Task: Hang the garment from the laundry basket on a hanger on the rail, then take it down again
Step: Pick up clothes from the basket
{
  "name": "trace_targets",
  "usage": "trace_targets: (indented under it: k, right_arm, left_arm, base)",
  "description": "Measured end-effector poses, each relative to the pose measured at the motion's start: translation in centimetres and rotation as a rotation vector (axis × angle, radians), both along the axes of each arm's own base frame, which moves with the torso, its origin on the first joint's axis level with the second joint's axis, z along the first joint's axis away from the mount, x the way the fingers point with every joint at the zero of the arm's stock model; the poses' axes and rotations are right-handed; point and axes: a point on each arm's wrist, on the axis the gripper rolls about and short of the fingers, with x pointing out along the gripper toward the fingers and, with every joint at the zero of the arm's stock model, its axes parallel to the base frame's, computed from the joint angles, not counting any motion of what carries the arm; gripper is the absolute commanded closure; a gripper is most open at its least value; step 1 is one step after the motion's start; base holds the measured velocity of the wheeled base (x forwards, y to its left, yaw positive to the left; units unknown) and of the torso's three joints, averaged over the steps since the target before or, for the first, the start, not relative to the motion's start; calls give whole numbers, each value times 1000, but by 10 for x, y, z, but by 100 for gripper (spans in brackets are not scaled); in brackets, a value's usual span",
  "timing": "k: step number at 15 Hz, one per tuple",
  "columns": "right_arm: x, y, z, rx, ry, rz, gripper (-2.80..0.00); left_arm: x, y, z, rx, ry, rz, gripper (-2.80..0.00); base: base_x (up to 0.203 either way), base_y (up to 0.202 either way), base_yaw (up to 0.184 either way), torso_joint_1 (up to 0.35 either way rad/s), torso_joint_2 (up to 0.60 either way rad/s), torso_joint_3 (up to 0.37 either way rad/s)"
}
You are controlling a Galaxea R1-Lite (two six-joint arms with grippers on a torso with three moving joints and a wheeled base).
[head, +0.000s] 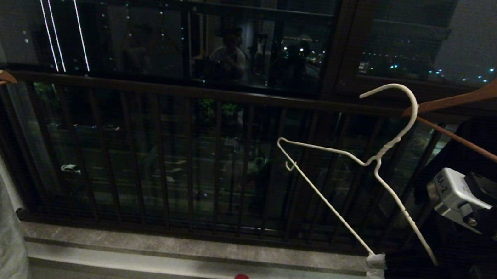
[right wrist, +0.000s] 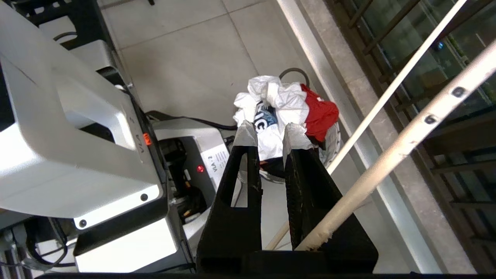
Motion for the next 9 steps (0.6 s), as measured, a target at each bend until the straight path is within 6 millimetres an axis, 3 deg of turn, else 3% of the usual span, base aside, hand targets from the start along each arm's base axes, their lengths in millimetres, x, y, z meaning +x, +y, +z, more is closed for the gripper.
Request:
trace_targets:
  k: [5, 9]
  right_arm:
    - [-2, 3, -2, -3, 4, 21, 0]
    - [-5, 7, -8, -18, 22, 40, 0]
  left_arm:
    - [0, 0, 0, 0, 0, 0, 0]
    - [0, 0, 0, 1, 0, 0, 0]
  base:
    - [0, 0, 0, -171, 384, 211]
    - [0, 0, 0, -234, 533, 302]
